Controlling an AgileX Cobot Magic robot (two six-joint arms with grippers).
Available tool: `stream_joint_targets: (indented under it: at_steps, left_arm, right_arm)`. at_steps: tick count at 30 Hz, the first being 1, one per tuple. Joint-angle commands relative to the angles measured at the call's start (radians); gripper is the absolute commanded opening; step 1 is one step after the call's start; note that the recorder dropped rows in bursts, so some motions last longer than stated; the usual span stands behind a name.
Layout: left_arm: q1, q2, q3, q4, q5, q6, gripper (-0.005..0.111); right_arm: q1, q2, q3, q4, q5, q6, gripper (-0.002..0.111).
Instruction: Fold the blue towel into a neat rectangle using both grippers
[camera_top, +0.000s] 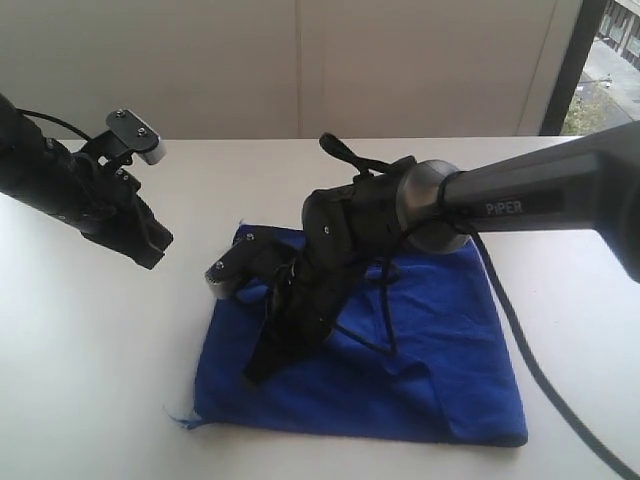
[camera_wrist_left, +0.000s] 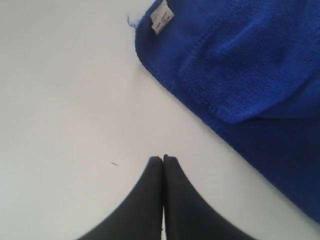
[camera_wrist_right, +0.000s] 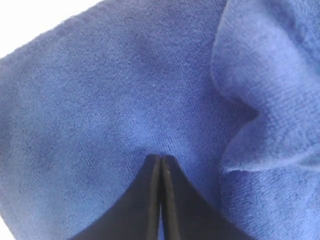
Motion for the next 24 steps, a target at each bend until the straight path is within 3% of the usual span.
stream_joint_targets:
  at_steps: [1, 7, 12, 13, 18, 24]
  left_arm:
    - [0.002, -0.012, -0.005, -0.009, 0.029, -0.002, 0.000]
    - [0.000, -0.012, -0.011, -0.069, 0.064, 0.007, 0.000]
    - [0.000, 0.023, -0.179, -0.152, 0.349, -0.007, 0.000]
    - [0.000, 0.039, -0.203, -0.152, 0.383, -0.023, 0.004]
    - [-0.012, 0.163, -0.255, -0.150, 0.444, -0.055, 0.049]
    - [-0.064, 0.205, -0.255, -0.137, 0.339, -0.036, 0.046]
  right_arm:
    - [0.007, 0.016, 0.014, -0.015, 0.161, -0.014, 0.000]
    - [0.007, -0.038, 0.014, -0.015, 0.169, -0.014, 0.000]
    - [0.007, -0.201, 0.014, -0.086, 0.144, 0.023, 0.000]
    - [0.007, -0.217, 0.014, -0.103, 0.131, 0.043, 0.000]
    - [0.007, -0.221, 0.014, -0.188, 0.094, 0.105, 0.000]
    - [0.007, -0.154, 0.014, -0.329, 0.024, 0.226, 0.000]
